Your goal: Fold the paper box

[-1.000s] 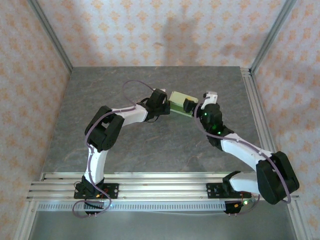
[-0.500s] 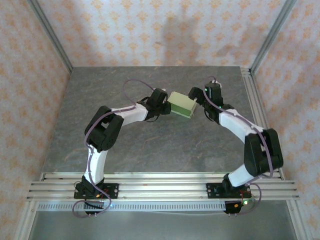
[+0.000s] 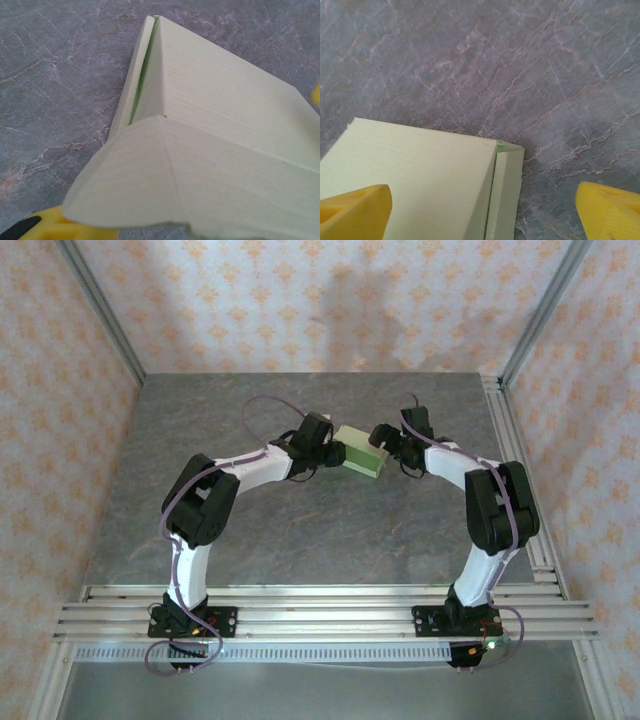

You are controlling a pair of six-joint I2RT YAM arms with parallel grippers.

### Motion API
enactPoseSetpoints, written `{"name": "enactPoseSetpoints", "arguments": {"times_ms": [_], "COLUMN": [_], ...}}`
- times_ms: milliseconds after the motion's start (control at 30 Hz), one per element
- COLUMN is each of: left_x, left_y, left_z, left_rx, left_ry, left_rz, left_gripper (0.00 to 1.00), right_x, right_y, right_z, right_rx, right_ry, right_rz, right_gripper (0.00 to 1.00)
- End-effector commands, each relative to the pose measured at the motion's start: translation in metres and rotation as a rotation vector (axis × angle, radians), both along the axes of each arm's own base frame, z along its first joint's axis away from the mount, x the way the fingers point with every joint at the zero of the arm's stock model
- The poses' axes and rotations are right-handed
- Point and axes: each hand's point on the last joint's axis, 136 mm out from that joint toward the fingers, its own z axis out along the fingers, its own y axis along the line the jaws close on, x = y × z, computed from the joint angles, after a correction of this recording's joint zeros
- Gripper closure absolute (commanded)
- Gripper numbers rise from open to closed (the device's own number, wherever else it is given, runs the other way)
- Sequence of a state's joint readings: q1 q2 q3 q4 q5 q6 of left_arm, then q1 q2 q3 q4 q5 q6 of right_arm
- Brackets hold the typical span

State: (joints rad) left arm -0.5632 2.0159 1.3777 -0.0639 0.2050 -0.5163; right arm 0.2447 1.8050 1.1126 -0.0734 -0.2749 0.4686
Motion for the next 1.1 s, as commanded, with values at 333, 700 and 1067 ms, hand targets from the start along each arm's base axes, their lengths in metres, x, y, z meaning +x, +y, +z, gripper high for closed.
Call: {"name": "enactPoseSetpoints", "arguments": {"times_ms": [333,700,1067], "left_x": [-0.049,-0.048,0.025], "left_y": [0.026,0.066,0.053], "left_z": [0.033,0.061,0.019], "left_rx": [-0.013,-0.129,-0.067], "left_ry": [-0.047,-0.059,0.096], "left_rz": [-0.03,0.06,0.014], "left_gripper": [0.23,0.16,0.24], "right_x": [0.004,0.008,0.01], "right_y": [0.007,0.012,0.017], "right_z": [-0.019,-0.037,-0.046], "right_rx": [0.034,-0.046,-0.121], "right_ry": [0.068,0.103,0.121], "right_rz": [0.036,0.171,0.367], "right_gripper": [0.07,0.16,0.38]}}
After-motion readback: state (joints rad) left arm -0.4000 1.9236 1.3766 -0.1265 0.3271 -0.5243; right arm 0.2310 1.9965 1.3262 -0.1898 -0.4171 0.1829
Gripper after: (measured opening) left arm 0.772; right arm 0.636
